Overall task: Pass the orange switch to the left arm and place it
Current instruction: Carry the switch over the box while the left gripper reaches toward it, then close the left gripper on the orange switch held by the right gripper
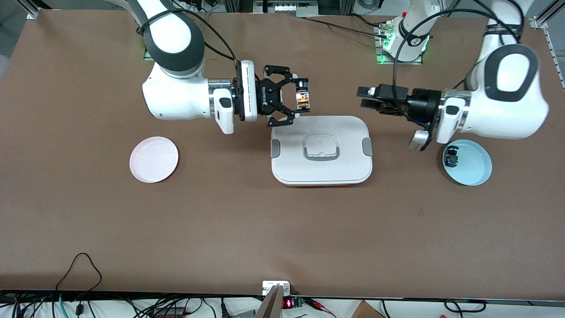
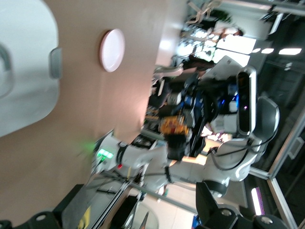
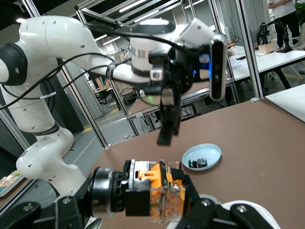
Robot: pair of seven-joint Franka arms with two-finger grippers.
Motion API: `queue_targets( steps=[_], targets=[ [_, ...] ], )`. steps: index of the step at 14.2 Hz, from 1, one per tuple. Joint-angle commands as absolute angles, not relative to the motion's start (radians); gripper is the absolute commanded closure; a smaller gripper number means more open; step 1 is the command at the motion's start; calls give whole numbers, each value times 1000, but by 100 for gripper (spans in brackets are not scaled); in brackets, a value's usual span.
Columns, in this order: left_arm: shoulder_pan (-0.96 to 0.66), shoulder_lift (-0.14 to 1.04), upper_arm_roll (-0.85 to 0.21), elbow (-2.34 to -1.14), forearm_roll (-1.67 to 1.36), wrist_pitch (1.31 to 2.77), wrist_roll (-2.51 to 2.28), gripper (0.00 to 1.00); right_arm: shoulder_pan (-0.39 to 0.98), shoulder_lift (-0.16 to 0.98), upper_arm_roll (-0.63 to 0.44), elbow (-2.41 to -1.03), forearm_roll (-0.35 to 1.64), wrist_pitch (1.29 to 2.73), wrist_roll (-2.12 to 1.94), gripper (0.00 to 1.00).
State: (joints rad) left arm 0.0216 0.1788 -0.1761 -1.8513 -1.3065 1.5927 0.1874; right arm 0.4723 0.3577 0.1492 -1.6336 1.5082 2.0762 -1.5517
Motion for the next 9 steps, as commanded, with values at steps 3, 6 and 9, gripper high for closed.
queue_targets(
  steps=[3, 6, 9],
  targets=[
    [28, 77, -221, -2034, -1481, 1716, 238, 0, 503, 383, 143, -1575, 1561, 2080, -1575, 96],
    [28, 69, -311, -2063, -1636, 1825, 265, 0, 526, 413, 143, -1542, 1612, 2095, -1598, 96],
    [31, 63, -324, -2063, -1667, 1827, 246, 0, 552, 426, 143, -1537, 1614, 2155, -1623, 96]
  ],
)
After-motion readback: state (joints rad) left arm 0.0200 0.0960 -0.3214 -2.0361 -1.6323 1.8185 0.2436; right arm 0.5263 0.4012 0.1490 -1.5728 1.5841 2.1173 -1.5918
